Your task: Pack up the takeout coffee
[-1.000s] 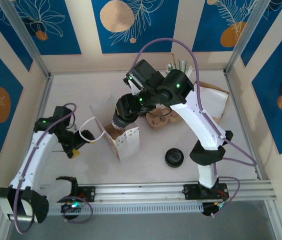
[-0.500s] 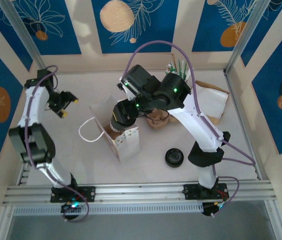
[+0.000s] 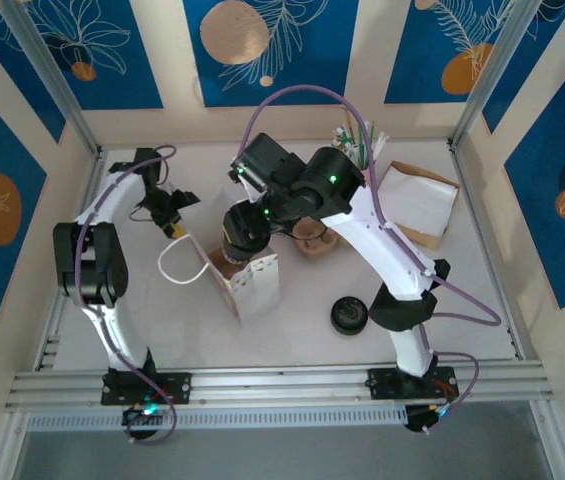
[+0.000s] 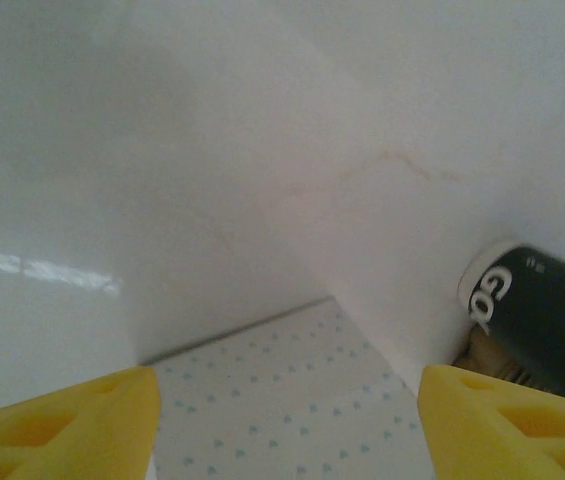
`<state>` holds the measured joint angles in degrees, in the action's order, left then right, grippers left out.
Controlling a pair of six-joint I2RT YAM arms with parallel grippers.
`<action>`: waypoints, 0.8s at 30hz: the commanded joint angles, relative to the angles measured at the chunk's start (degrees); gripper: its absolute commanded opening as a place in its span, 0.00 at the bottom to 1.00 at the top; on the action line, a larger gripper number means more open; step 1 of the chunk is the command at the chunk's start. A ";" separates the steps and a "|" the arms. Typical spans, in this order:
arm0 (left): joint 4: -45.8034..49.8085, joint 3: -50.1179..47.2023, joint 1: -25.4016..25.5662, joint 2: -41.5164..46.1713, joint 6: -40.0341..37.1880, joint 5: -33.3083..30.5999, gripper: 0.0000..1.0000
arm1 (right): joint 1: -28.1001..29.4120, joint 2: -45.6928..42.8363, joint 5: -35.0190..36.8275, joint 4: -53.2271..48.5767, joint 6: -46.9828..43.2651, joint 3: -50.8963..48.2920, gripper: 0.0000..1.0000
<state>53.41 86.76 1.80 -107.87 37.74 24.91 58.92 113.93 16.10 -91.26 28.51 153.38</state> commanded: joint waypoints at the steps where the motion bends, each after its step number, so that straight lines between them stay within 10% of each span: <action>1: 2.23 -4.77 1.05 6.62 -1.26 2.43 0.69 | 0.02 -0.24 0.84 -0.74 0.35 0.32 0.58; 16: 11.18 -20.31 3.89 21.23 -3.88 4.76 0.72 | -5.81 -0.83 -3.90 -3.01 0.09 -2.64 0.57; 24: 4.27 -23.72 -8.49 19.46 0.58 7.94 0.77 | -9.56 2.95 -8.08 -5.55 -4.67 1.00 0.57</action>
<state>60.23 63.59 -2.79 -87.77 35.79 30.20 49.87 114.74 11.27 -92.82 26.30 151.85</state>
